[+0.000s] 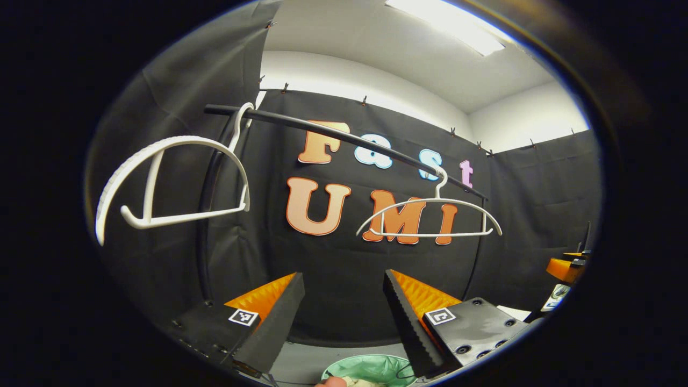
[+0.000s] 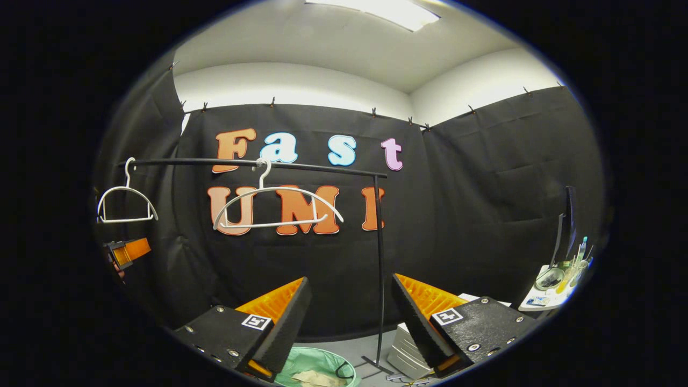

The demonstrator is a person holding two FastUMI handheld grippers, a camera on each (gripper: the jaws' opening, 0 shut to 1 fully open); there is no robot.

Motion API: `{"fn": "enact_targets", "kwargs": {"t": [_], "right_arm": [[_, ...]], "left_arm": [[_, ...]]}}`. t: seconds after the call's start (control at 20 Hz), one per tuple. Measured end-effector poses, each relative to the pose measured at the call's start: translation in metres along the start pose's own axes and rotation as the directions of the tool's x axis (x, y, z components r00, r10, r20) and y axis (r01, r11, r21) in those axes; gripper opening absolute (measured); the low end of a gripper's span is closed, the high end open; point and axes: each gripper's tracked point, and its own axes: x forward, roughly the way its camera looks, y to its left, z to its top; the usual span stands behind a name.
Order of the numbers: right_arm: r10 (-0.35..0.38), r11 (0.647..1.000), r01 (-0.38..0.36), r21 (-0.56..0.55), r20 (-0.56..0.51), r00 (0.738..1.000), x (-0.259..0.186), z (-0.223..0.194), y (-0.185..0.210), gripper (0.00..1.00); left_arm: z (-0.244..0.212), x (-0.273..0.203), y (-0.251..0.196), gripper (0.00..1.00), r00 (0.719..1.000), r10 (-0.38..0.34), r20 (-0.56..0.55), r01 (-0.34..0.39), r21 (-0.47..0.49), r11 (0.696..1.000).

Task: Grasp the clothes on the hanger with both hands and then place them into the laundry hamper below.

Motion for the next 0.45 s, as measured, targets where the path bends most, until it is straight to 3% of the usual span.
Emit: {"fn": "enact_targets", "kwargs": {"t": [0.45], "right_arm": [[0.014,1.0,-0.014,0.008,-0.005,1.0,0.0075,-0.0065,0.0049,0.93]], "left_arm": [[-0.0053,0.0015,-0.0035,0.97,1.0,0.005,-0.008,-0.005,-0.002,1.0]]}}
